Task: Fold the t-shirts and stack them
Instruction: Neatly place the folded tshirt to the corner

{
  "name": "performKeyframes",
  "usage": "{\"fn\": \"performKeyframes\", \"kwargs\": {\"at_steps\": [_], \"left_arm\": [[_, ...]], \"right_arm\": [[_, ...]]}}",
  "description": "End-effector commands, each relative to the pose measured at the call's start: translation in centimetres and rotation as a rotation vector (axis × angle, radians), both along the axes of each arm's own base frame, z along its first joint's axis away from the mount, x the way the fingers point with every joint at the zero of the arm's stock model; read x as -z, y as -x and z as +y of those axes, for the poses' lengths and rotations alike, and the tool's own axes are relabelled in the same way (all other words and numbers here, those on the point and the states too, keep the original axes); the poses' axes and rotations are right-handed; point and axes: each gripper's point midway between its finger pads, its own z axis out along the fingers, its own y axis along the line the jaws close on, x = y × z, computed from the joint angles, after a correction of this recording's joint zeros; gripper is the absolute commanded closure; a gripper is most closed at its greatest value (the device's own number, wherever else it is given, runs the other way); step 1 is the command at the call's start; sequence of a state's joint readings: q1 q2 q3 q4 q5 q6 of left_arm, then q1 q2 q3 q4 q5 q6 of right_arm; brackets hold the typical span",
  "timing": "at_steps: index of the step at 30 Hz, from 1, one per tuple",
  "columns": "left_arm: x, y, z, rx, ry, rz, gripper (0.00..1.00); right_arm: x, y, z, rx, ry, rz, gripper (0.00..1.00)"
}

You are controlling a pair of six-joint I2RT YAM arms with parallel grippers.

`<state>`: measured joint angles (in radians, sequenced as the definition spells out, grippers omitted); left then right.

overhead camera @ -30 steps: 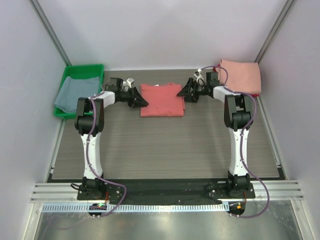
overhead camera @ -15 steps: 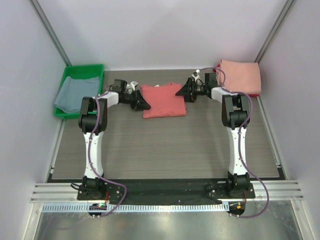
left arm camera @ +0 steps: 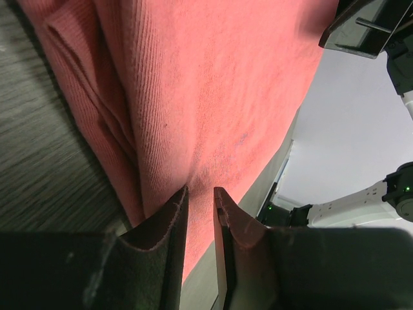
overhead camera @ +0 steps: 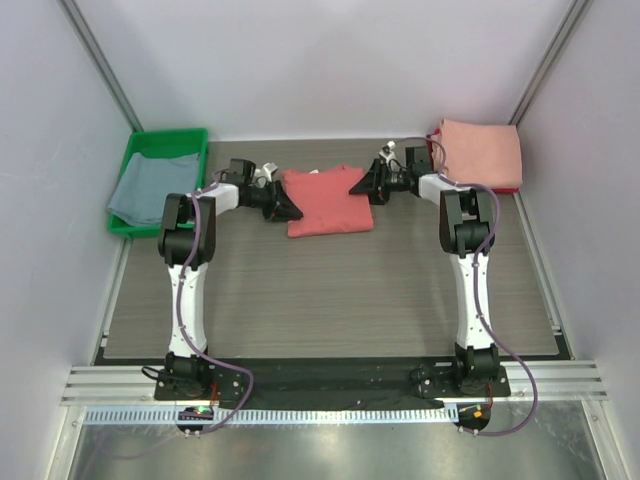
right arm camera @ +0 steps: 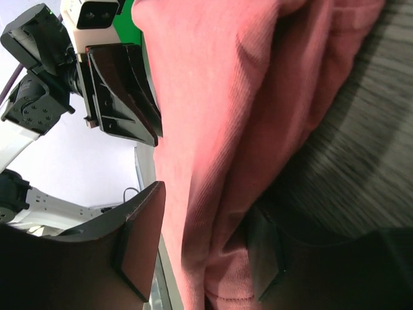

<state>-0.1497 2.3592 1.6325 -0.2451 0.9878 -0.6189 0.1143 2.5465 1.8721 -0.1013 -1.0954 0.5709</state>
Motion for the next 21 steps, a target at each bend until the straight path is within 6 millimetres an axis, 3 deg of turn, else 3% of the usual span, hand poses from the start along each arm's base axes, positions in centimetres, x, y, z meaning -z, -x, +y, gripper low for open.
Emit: {"fn": "performKeyframes", "kwargs": {"at_steps": [1, 7, 10, 11, 14, 17, 21], "left_arm": [[1.7, 0.4, -0.5, 0.015, -0.042, 0.01, 0.76], [1.7, 0.6, -0.8, 0.025, -0.045, 0.01, 0.77], [1.6, 0.7, -0.9, 0.027, -0.045, 0.007, 0.77], [1.4, 0.7, -0.9, 0.027, -0.045, 0.005, 0.77], [0.9, 0.6, -0.8, 0.031, -0.05, -0.014, 0.76], [-0.3, 0.4, -0.5, 0.027, -0.054, -0.046, 0.71], [-3.5, -0.8, 0.3, 0.029, -0.052, -0.143, 0.67]], "right_arm": [[8.8, 3.6, 1.1, -0.001, 0.141, 0.21, 0.43], [8.8, 3.9, 2.3, -0.019, 0.137, 0.215, 0.48], [8.6, 3.8, 2.1, -0.012, 0.135, 0.215, 0.66], [8.3, 3.7, 2.0, -0.006, 0.141, 0.205, 0.82], [7.4, 3.3, 1.1, 0.022, 0.154, 0.189, 0.98], [4.9, 2.3, 0.2, 0.036, 0.164, 0.123, 0.99], [-0.3, 0.5, -1.6, 0.03, 0.268, -0.065, 0.99]]}}
